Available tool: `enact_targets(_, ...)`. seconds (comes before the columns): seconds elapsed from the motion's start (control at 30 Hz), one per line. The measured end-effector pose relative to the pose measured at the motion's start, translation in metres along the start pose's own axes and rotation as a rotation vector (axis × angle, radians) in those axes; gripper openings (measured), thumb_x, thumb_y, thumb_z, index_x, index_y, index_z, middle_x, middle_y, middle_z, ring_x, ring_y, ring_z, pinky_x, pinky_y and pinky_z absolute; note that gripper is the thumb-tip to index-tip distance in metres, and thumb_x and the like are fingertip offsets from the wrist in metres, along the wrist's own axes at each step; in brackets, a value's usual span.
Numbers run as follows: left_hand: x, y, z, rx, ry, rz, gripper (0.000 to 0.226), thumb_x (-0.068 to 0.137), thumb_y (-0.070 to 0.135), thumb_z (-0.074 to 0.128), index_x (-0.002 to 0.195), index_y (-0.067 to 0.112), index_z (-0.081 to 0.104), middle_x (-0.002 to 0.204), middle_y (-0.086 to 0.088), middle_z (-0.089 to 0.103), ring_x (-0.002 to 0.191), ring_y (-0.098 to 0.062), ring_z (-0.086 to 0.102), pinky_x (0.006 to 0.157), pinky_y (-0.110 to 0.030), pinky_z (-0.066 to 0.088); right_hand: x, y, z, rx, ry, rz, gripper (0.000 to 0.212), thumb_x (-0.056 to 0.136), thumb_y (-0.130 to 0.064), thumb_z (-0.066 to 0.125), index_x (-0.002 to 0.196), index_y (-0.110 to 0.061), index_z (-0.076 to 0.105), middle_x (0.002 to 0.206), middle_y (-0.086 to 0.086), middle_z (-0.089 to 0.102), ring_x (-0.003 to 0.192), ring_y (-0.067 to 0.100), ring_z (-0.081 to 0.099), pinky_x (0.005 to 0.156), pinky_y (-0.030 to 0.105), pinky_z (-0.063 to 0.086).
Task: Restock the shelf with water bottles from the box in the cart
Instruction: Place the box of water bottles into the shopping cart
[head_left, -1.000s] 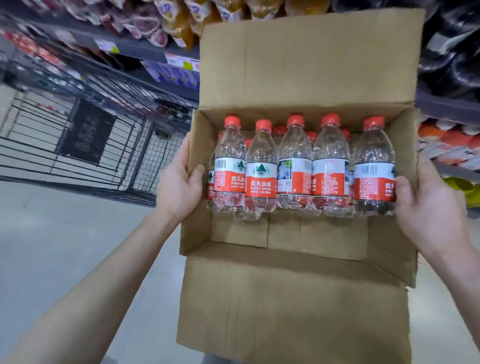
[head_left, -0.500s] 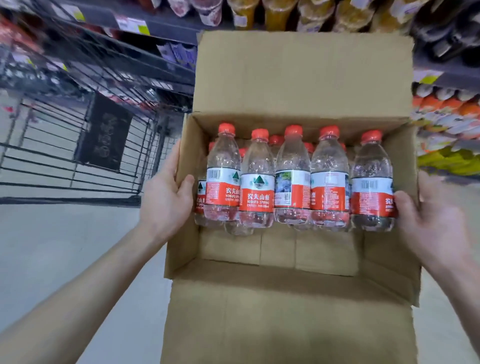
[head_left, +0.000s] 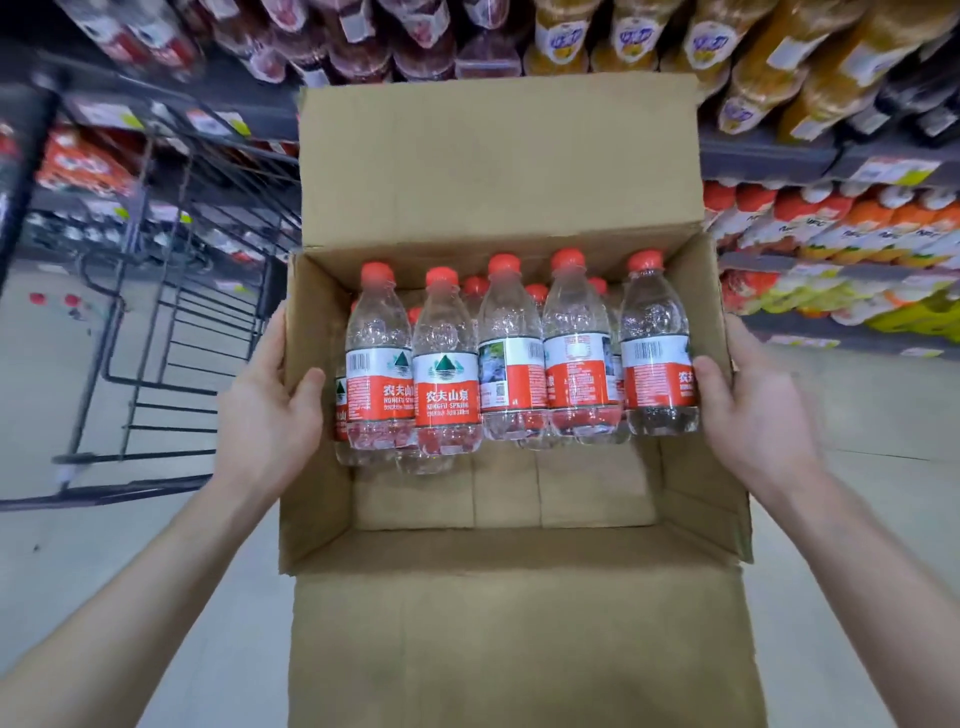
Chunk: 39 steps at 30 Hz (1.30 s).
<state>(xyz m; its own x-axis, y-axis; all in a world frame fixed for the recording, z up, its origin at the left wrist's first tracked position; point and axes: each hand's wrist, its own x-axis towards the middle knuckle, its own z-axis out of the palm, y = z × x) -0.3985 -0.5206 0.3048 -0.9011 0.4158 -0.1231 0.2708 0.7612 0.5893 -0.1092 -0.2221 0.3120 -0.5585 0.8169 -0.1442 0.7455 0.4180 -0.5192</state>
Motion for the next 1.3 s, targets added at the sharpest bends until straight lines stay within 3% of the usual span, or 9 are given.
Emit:
enact_targets(0.1,0.021,-0.004,-0.007,-0.052,-0.032,-0.044,0.075,0.104,0.017,0.061,0.161,0.052,0.028,0.090,0.022,0.071,0.069,0.001,0.069,0.068,-0.025,0.054,0.020,-0.017,0.010,0.025,-0.013,-0.016,0.046,0.103,-0.022,0.049,0.146,-0.034,0.040,0.081,0.010,0.072,0.076,0.044,0.064,0.068,0.044,0.053)
enact_targets(0.3,0.070,-0.012,-0.011,-0.035,-0.053,-0.031,0.070,0.104,0.015,0.061,0.164,0.041,0.033,0.084,0.008,0.072,0.061,0.001,0.066,0.052,-0.007,0.045,0.049,-0.041,0.036,-0.005,-0.026,0.010,0.048,0.104,-0.025,0.048,0.150,-0.028,0.040,0.091,0.023,0.073,0.081,0.048,0.065,0.070,0.049,0.054)
enact_targets(0.43,0.097,-0.032,-0.004,-0.039,-0.120,-0.055,0.070,0.105,0.016,0.059,0.163,0.043,0.031,0.096,-0.006,0.079,0.076,-0.027,0.073,0.074,-0.045,0.062,0.065,-0.051,0.059,-0.027,-0.044,0.052,0.049,0.104,-0.025,0.048,0.152,-0.023,0.040,0.084,0.022,0.073,0.074,0.046,0.065,0.066,0.043,0.048)
enact_targets(0.57,0.112,-0.055,0.013,-0.016,-0.102,-0.032,0.071,0.103,0.015,0.060,0.164,0.039,0.032,0.115,0.002,0.078,0.080,-0.012,0.068,0.076,-0.025,0.053,0.072,-0.051,0.085,-0.013,-0.050,0.056,0.044,0.104,-0.020,0.051,0.147,-0.025,0.045,0.082,0.014,0.072,0.072,0.045,0.065,0.063,0.036,0.039)
enact_targets(0.67,0.125,-0.072,0.030,-0.038,-0.119,-0.028,0.073,0.103,0.014,0.060,0.166,0.039,0.031,0.093,0.014,0.072,0.067,0.004,0.065,0.062,-0.004,0.045,0.079,-0.046,0.110,-0.040,-0.064,0.097,0.035,0.104,-0.020,0.051,0.138,-0.014,0.052,0.080,0.020,0.071,0.073,0.047,0.064,0.063,0.036,0.037)
enact_targets(0.77,0.137,-0.092,0.048,-0.070,-0.193,-0.043,0.074,0.105,0.012,0.058,0.167,0.039,0.027,0.098,0.002,0.078,0.076,-0.013,0.072,0.079,-0.029,0.060,0.079,-0.041,0.137,-0.053,-0.101,0.148,0.030,0.104,-0.018,0.051,0.132,-0.009,0.053,0.079,0.021,0.070,0.073,0.048,0.063,0.062,0.041,0.044)
enact_targets(0.9,0.154,-0.119,0.075,-0.044,-0.237,-0.062,0.074,0.105,0.013,0.057,0.167,0.039,0.025,0.120,-0.005,0.077,0.093,-0.024,0.074,0.089,-0.029,0.056,0.084,-0.033,0.174,-0.057,-0.142,0.211,0.039,0.105,-0.019,0.048,0.143,-0.010,0.049,0.087,0.022,0.072,0.078,0.046,0.066,0.068,0.042,0.048)
enact_targets(1.1,0.173,-0.159,0.124,-0.044,-0.262,-0.121,0.076,0.106,0.015,0.058,0.164,0.050,0.024,0.098,0.011,0.072,0.073,-0.005,0.067,0.085,-0.028,0.056,0.096,-0.011,0.230,-0.048,-0.194,0.271,0.048,0.107,-0.026,0.044,0.154,-0.016,0.039,0.093,0.011,0.073,0.068,0.025,0.065,0.062,0.035,0.052)
enact_targets(1.3,0.186,-0.195,0.184,-0.025,-0.282,-0.143,0.073,0.108,0.017,0.056,0.166,0.044,0.023,0.082,-0.008,0.074,0.065,-0.027,0.070,0.074,-0.043,0.065,0.114,0.022,0.287,-0.050,-0.194,0.291,0.045,0.108,-0.029,0.042,0.152,-0.023,0.037,0.081,0.003,0.069,0.061,0.012,0.060,0.059,0.033,0.049)
